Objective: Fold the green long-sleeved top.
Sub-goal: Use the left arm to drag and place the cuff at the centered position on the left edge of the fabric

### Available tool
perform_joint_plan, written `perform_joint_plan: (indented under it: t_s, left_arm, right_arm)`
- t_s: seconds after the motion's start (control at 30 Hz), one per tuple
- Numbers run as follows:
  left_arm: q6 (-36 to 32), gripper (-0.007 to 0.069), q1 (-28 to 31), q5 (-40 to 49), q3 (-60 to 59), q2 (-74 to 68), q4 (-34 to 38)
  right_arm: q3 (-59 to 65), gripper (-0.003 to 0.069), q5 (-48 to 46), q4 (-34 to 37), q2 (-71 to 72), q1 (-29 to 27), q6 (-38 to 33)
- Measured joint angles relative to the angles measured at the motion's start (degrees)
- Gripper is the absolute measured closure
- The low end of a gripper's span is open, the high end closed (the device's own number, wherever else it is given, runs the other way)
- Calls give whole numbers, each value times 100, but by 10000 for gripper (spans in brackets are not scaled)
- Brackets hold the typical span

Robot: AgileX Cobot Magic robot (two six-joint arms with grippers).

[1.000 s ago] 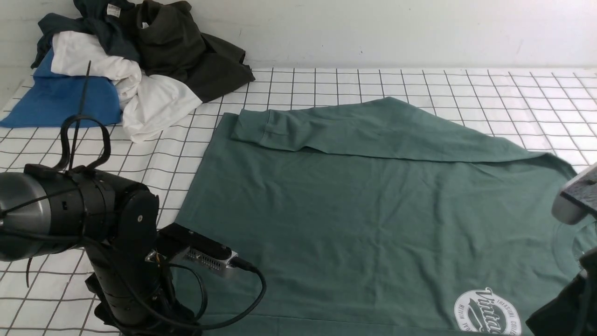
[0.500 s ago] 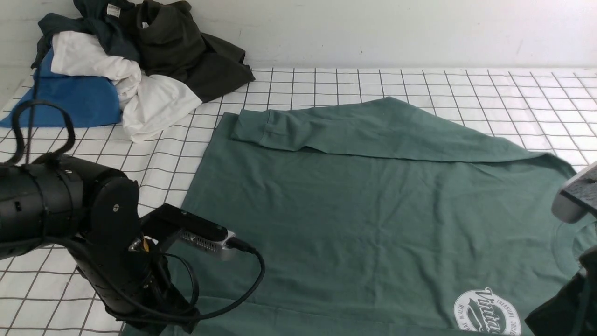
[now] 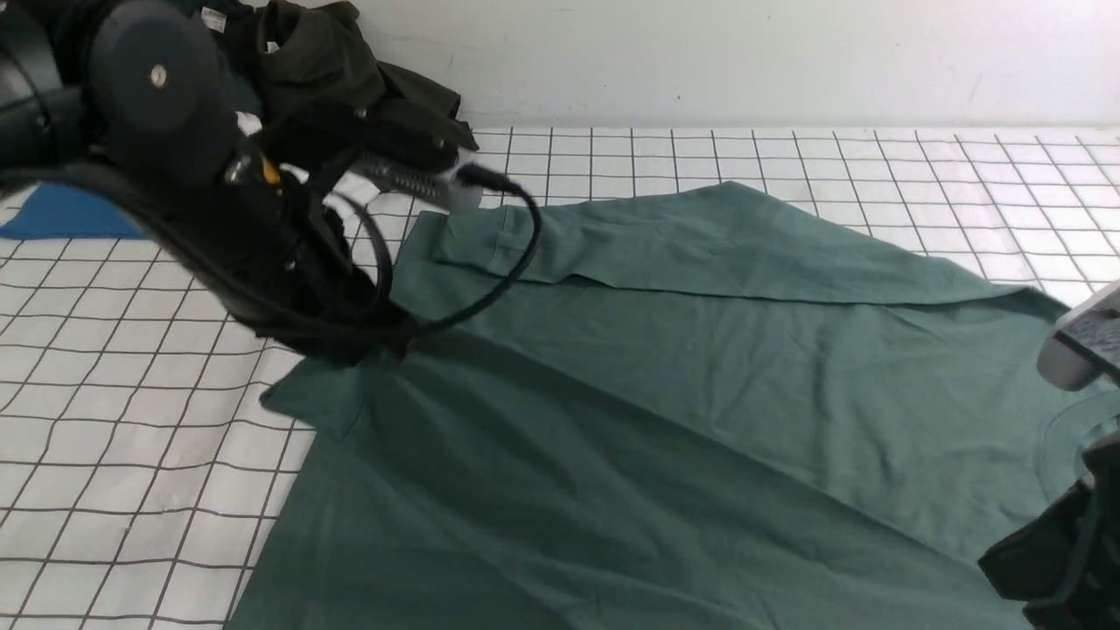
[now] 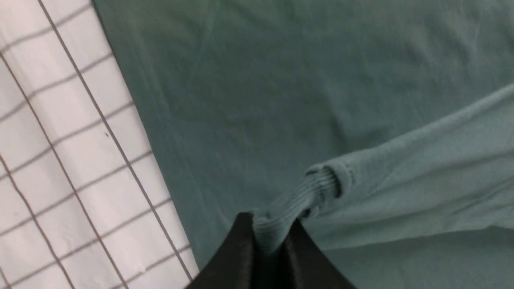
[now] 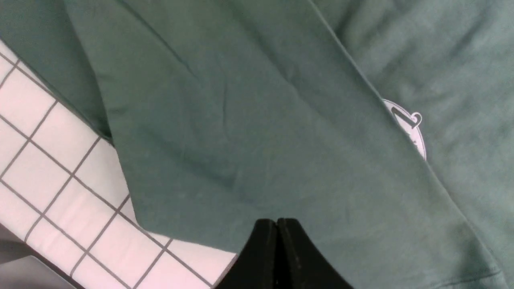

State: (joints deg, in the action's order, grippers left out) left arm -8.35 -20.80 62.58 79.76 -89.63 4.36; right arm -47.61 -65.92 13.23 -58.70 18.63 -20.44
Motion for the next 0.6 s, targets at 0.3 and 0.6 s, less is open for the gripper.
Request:
perform_joint_plan:
  t_s: [0.3,0.6]
  left_arm:
    - [-77,596,346,568,1476,-1670,-34]
    - [12,367,364,343,1980,-2621,-193]
  right_arm:
    - [0,673,-29,-145,0,0,127]
    - [-48,673,87,-419,-5,0,365]
